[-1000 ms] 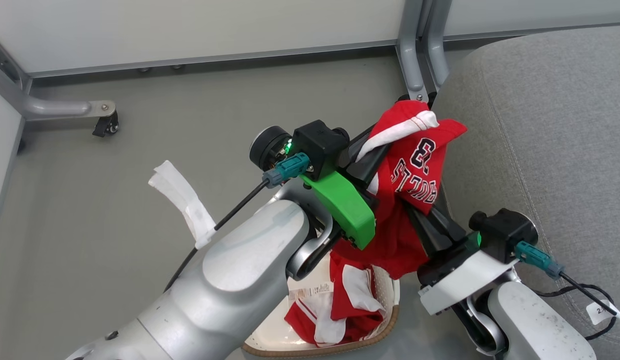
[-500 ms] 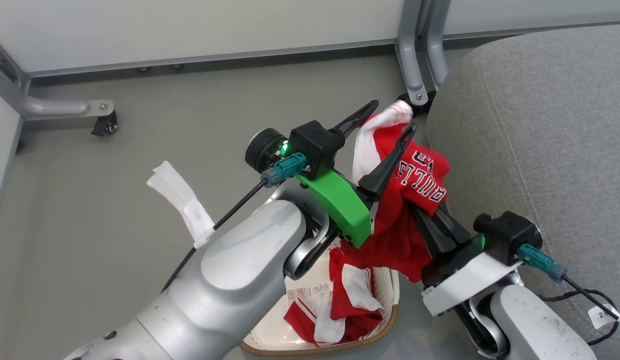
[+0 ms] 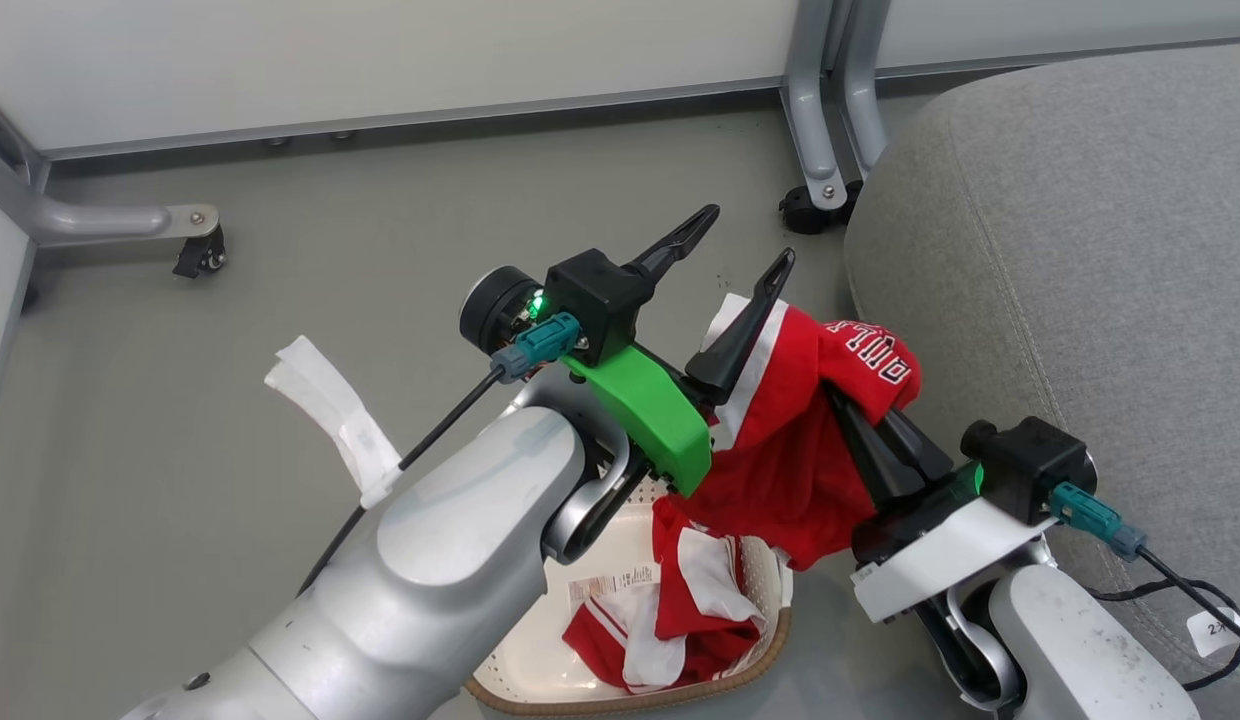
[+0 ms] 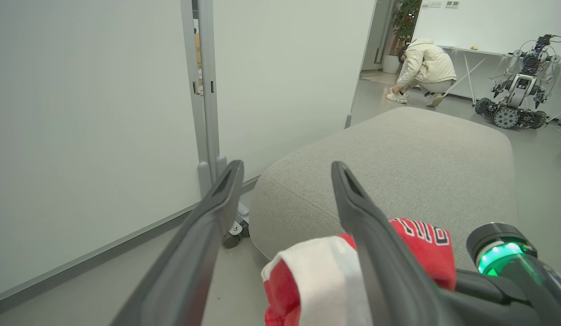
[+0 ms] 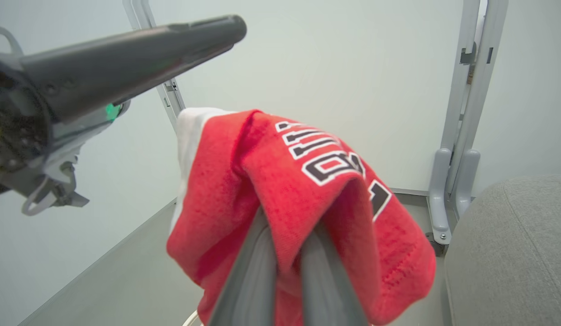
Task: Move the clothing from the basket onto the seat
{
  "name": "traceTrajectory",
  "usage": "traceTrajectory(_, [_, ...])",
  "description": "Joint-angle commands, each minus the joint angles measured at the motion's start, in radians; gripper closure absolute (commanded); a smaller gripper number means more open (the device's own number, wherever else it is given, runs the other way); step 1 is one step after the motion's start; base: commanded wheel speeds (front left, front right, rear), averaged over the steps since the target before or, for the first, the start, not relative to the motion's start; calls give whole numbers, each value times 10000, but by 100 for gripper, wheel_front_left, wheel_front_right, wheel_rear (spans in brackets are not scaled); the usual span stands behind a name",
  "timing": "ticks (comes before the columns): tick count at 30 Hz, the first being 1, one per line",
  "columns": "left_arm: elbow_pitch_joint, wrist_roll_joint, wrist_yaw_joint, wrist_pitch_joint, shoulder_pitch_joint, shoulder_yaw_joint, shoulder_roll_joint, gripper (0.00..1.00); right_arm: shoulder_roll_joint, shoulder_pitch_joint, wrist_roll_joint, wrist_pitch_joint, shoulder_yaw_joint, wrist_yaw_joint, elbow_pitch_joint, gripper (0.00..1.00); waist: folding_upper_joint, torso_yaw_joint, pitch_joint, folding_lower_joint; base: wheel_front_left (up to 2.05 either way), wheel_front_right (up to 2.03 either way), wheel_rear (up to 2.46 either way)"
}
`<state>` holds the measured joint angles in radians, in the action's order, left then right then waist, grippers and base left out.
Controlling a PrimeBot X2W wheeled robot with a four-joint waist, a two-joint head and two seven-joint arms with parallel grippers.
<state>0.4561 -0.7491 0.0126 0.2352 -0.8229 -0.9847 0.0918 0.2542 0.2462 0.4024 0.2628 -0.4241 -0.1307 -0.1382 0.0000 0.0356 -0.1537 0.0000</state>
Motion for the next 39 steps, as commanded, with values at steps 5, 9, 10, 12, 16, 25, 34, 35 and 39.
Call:
traceTrajectory(5, [-51,342,-396,146,271,81,337,0,-87,-208,-99,28,229,-1,179,100,0,253,10,0,0,0,0])
traceTrajectory(9, [-221,461,-592,231,651,238,636,0,-179,-306,-145,28,500,-1,401,100,0,624,-39,0,0,0,0])
traceTrajectory(10, [-250,452,-641,238,769,286,739,0,-243,-313,-149,28,567,-1,482,100,0,746,-57,0,0,0,0])
traceTrajectory(12, [-383,518,-777,277,1023,429,968,0,-312,-320,-227,28,674,-1,638,100,0,1060,-105,0,0,0,0])
traceTrajectory(16, [-891,739,-985,302,1622,871,1353,0,-417,-358,-346,28,859,-1,989,100,0,1725,-186,0,0,0,0])
traceTrajectory(25, [-2581,1977,-1393,291,3548,2583,1990,0,-609,-711,-588,29,1418,-1,1859,100,0,3314,-229,0,0,0,0])
traceTrajectory(34, [-3466,2771,-1172,292,5698,3531,2357,0,-617,-1708,-643,28,2147,-1,2683,100,0,4538,42,0,0,0,0])
traceTrajectory(35, [-3551,2773,-1142,291,5912,3607,2370,0,-578,-1855,-663,28,2269,-1,2764,100,0,4602,37,0,0,0,0])
traceTrajectory(39, [-3948,2965,-936,293,6257,3769,2594,0,-482,-2115,-440,28,2691,-1,2926,100,0,4617,-140,0,0,0,0])
